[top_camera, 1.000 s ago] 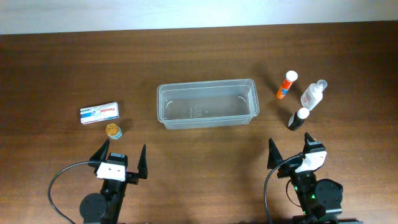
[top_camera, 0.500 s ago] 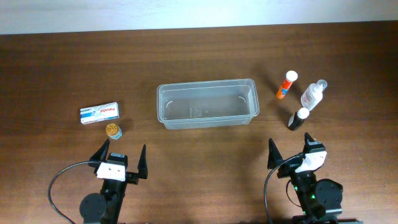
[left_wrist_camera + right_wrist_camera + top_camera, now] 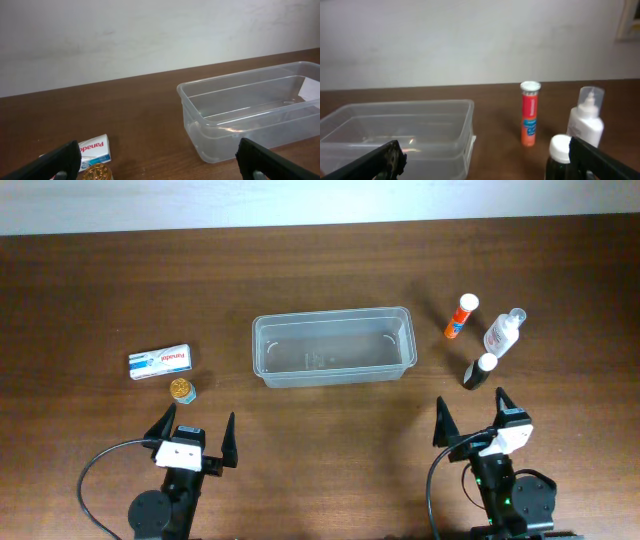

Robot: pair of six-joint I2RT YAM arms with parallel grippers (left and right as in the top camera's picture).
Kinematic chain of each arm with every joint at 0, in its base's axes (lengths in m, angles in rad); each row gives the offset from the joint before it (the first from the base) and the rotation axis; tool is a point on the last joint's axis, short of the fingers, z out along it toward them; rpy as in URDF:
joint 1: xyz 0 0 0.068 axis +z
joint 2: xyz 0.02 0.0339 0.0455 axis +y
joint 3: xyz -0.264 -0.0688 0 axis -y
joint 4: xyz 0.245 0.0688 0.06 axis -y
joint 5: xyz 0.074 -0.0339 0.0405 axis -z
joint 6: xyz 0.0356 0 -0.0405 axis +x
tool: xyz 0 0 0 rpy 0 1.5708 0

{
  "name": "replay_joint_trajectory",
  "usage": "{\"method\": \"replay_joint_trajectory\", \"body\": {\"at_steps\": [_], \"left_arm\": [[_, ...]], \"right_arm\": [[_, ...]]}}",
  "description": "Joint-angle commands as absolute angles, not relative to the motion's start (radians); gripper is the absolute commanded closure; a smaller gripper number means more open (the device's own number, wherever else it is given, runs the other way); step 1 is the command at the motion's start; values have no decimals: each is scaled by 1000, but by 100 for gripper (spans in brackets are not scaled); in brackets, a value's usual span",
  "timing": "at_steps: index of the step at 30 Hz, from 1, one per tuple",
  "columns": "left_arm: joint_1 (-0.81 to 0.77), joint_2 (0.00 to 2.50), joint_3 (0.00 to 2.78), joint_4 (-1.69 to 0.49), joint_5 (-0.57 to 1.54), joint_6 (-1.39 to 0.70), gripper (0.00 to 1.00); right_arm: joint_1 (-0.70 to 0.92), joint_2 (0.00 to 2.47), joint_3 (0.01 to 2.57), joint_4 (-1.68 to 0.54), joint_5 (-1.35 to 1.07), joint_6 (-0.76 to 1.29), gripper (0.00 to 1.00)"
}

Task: Pack container
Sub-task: 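Move the right gripper up over the white Calamol bottle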

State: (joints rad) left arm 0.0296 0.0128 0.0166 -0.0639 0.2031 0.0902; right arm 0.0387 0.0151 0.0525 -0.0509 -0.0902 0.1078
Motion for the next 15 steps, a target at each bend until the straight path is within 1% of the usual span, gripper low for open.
{"method": "replay_joint_trajectory", "body": {"at_steps": [1,4,7,11,15], "left_arm": [[36,6,9,-62,217,107,0],[36,6,9,-62,217,107,0],[36,6,9,-62,217,107,0],[36,6,9,-62,217,107,0],[36,6,9,-62,217,107,0]], "right_arm": [[31,37,132,-76,-23,117,2],[31,117,237,-133,0,117,2],[31,252,382,-190,44,117,2],[30,478,632,-279,93,117,2],[28,719,922,-450,168,116,2]]}}
